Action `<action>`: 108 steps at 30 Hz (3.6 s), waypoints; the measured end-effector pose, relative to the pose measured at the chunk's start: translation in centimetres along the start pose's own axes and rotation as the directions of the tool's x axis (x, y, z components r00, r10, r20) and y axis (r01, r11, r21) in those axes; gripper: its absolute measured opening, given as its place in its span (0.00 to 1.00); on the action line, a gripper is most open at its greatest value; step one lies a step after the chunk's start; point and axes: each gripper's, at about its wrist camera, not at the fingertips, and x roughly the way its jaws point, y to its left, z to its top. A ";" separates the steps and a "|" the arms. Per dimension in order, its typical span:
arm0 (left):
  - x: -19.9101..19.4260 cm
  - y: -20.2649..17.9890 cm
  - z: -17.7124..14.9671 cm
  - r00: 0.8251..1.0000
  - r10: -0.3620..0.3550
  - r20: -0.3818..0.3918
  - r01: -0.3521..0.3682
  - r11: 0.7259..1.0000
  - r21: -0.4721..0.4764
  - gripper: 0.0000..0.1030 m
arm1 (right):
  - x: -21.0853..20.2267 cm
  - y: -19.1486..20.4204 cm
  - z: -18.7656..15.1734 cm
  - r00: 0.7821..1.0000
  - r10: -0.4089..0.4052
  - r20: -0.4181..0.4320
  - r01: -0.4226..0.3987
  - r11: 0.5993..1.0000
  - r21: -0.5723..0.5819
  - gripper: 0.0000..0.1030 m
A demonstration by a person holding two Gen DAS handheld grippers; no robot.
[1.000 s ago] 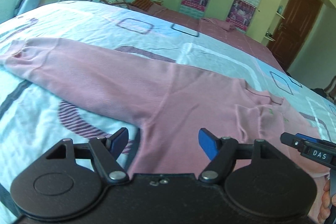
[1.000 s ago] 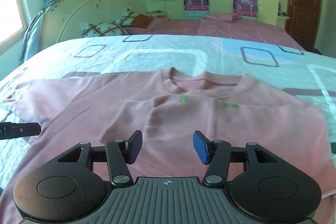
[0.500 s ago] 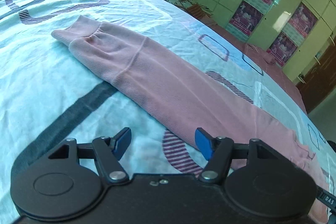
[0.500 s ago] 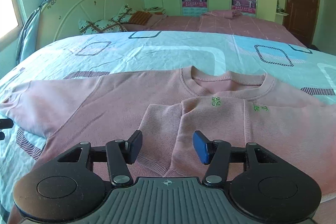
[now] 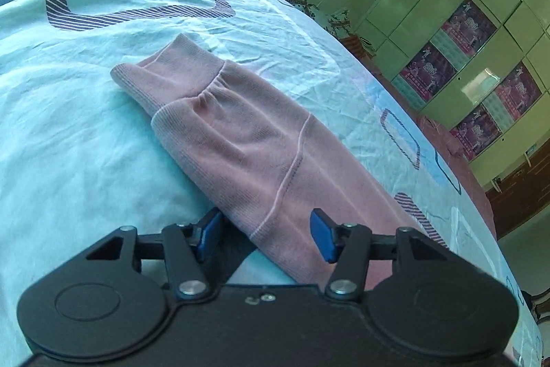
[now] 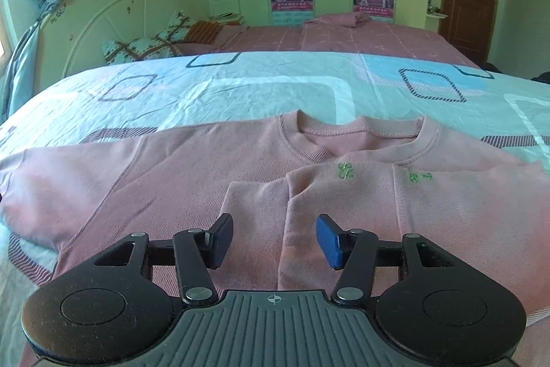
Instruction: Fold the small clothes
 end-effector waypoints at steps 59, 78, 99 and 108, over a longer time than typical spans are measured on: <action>-6.9 -26.4 -25.8 0.944 -0.285 -0.164 0.278 0.423 0.862 0.60 | -5.0 -12.2 -0.5 0.986 0.164 -0.017 -0.160 0.975 0.155 0.53; -5.4 -15.9 -19.7 0.996 -0.079 -0.036 0.077 0.611 0.788 0.59 | -2.7 3.8 -2.3 0.979 0.203 -0.029 -0.198 0.895 -0.401 0.81; -3.6 -17.7 -19.2 0.998 -0.069 0.004 0.041 0.633 0.773 0.56 | -3.0 -2.1 1.0 0.963 0.268 0.006 -0.265 0.953 -0.148 0.07; -3.0 -18.3 -19.5 0.997 -0.080 -0.019 0.065 0.633 0.771 0.37 | -4.3 -14.8 0.1 0.991 0.131 0.008 -0.129 0.956 0.263 0.07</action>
